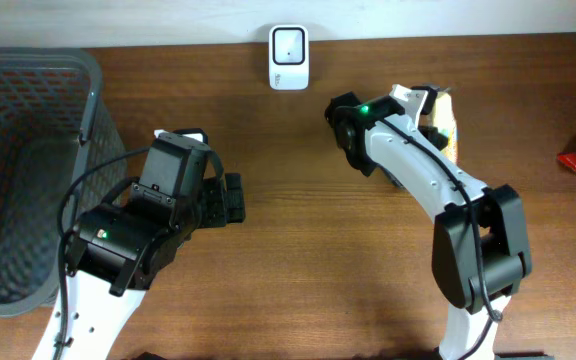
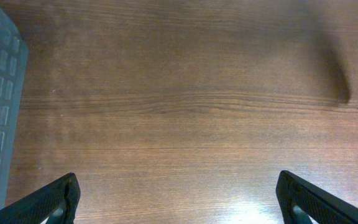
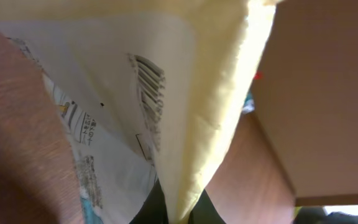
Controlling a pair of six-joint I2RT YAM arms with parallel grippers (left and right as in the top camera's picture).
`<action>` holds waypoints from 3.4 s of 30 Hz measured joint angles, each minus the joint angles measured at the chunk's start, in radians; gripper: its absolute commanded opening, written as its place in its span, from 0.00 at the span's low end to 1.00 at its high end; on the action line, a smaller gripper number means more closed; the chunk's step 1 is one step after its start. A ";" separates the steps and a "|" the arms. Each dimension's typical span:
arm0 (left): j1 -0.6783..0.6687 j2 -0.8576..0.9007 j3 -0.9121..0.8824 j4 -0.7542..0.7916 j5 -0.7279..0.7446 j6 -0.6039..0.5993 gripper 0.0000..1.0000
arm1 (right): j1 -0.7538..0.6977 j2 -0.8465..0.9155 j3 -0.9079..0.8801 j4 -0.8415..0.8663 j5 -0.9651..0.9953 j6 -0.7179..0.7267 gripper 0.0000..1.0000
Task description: Scan the item barcode
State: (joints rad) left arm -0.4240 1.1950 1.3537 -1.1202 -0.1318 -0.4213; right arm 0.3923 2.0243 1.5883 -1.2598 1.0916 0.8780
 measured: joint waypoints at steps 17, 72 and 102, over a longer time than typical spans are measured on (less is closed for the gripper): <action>0.000 0.000 0.000 0.000 0.000 0.000 0.99 | -0.023 0.019 0.217 0.063 -1.076 -0.557 0.98; 0.000 0.001 0.000 0.001 0.000 0.000 0.99 | -0.033 0.103 0.137 1.292 -1.193 -0.328 0.04; 0.000 0.000 0.000 0.001 0.000 0.000 0.99 | -0.024 0.324 0.330 1.309 -1.110 0.346 0.04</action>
State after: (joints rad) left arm -0.4240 1.1954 1.3537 -1.1194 -0.1314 -0.4210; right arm 0.3683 2.3482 1.9182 0.0490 -0.0189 1.2243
